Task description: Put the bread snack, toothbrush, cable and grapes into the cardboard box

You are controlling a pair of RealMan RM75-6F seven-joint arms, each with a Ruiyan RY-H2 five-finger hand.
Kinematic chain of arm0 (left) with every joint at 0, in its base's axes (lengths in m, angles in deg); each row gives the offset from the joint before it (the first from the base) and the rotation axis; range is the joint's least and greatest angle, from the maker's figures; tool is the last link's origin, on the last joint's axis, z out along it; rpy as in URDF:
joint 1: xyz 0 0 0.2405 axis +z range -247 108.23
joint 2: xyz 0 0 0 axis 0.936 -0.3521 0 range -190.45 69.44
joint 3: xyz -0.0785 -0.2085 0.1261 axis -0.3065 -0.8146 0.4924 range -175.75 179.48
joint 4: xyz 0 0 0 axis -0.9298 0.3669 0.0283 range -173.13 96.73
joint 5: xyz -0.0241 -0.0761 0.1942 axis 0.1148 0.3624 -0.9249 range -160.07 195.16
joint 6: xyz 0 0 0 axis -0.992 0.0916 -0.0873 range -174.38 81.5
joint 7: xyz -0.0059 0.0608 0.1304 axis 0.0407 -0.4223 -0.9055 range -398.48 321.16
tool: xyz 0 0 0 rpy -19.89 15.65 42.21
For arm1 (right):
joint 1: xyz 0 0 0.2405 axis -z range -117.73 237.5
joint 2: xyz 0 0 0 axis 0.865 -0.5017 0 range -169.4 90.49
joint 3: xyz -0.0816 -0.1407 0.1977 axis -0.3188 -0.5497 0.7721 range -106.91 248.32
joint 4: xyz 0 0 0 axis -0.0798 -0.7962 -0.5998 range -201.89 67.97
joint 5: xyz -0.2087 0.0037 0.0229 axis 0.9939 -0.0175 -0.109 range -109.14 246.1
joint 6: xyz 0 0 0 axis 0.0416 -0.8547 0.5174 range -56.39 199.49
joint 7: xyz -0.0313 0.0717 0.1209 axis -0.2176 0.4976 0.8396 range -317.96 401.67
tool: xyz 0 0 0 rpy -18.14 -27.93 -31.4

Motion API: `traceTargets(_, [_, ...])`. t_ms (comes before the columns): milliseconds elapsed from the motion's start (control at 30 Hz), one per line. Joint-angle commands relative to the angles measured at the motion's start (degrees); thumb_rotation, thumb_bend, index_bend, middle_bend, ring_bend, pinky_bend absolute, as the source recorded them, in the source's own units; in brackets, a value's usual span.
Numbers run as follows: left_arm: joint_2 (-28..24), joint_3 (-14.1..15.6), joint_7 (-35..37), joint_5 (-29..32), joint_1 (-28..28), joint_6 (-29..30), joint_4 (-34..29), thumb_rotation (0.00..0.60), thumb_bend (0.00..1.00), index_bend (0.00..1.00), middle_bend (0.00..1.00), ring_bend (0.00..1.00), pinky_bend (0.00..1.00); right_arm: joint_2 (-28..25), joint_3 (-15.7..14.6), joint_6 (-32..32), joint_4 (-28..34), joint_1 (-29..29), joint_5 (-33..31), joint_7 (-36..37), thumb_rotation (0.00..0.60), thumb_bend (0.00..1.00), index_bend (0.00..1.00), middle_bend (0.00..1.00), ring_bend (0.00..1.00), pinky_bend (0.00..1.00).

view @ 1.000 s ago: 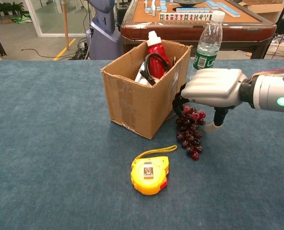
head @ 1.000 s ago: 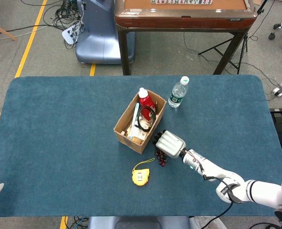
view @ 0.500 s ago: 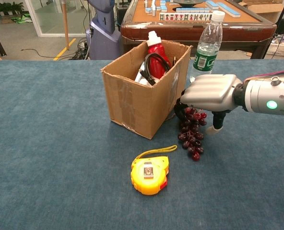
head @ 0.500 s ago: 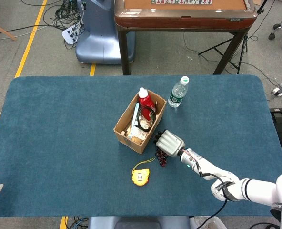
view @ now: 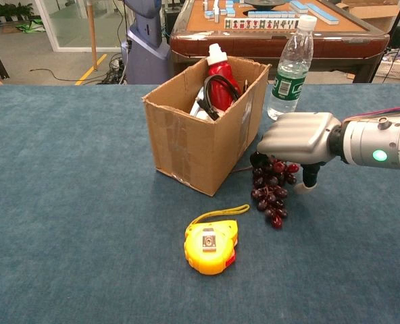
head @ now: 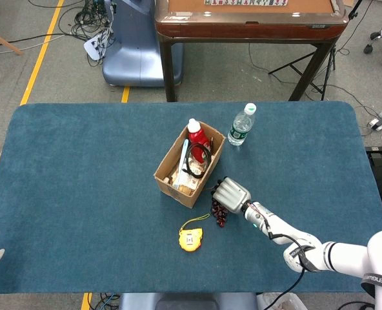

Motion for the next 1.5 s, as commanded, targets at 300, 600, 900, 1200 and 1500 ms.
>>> traceTargets(300, [0.0, 0.0, 0.1, -0.1, 0.0, 0.0, 0.1, 0.6, 0.21, 0.41, 0.41, 0.32, 0.49, 0.1, -1.0, -1.9, -0.4, 0.3, 1.2, 1.3, 0.6, 0.2, 0.59, 0.66, 0.57, 0.64])
traceTargets(600, [0.0, 0.0, 0.1, -0.1, 0.0, -0.1, 0.1, 0.6, 0.21, 0.41, 0.41, 0.32, 0.49, -1.1, -1.3, -4.0, 0.2, 1.2, 2.8, 3.3, 0.6, 0.22, 0.68, 0.79, 0.71, 0.77])
traceTargets(900, [0.1, 0.1, -0.3, -0.2, -0.1, -0.1, 0.1, 0.6, 0.21, 0.41, 0.41, 0.32, 0.49, -7.8, -0.7, -10.7, 8.9, 3.5, 7.6, 6.0, 0.6, 0.25, 0.7, 0.8, 0.72, 0.77])
traceTargets(1200, [0.2, 0.3, -0.7, -0.4, -0.2, -0.1, 0.2, 0.6, 0.21, 0.41, 0.41, 0.32, 0.49, -14.5, 1.6, -18.3, 17.3, 5.8, 13.3, 8.7, 0.6, 0.26, 0.7, 0.8, 0.72, 0.77])
traceTargets(1500, [0.3, 0.3, -0.6, -0.6, -0.2, 0.0, 0.2, 0.6, 0.21, 0.41, 0.41, 0.32, 0.49, -14.4, 8.0, -22.3, 18.3, 5.9, 9.0, 7.6, 0.6, 0.27, 0.7, 0.79, 0.71, 0.77])
